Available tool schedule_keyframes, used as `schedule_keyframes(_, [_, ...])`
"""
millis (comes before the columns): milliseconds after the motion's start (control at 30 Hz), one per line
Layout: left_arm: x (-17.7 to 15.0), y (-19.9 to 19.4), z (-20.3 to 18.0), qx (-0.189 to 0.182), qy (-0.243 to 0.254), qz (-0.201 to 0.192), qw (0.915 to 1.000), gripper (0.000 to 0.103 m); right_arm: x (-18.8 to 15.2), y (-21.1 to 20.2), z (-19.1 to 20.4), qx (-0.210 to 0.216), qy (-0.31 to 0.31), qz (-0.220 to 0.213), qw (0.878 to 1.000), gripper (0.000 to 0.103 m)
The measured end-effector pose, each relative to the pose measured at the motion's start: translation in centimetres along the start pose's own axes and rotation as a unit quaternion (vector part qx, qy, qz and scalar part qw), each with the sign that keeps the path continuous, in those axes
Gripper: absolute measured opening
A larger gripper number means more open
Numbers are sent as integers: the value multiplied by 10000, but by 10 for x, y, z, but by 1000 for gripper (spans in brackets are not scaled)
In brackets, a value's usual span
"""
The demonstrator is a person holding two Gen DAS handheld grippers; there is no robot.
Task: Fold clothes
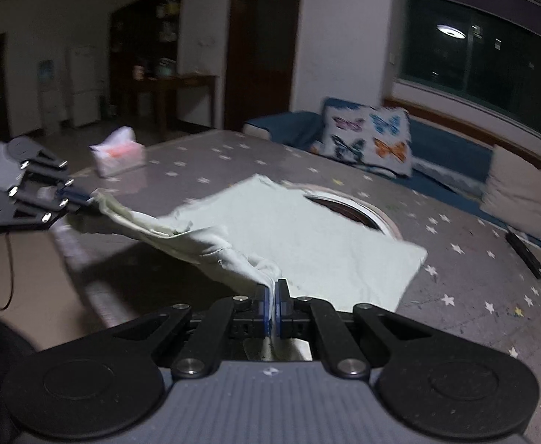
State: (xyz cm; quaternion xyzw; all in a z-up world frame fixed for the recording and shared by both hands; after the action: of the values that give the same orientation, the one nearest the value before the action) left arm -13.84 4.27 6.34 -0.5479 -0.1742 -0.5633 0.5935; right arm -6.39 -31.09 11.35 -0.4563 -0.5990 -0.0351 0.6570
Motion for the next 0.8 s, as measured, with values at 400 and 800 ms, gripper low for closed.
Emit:
schedule_keyframes(400, [39,67,47,283,-4,-159,9995,4,37,27,-26,-39,-162,12,9999,2])
schedule_keyframes(800, [61,220,112,42,-33,773,9970,4,73,155,-104,-96,154,771,9969,2])
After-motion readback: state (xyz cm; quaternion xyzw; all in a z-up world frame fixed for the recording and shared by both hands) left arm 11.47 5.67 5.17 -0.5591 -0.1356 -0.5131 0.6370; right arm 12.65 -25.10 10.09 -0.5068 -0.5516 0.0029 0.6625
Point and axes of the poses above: each gripper's, at about its wrist camera, not at the fingertips, and y roughly the way its jaws point, z to its left, x to its top, the point moved 3 cm from there along y, roughly the way its jaws point, and after that the axes turned 4 degrees about -y, right-handed, at the moved point
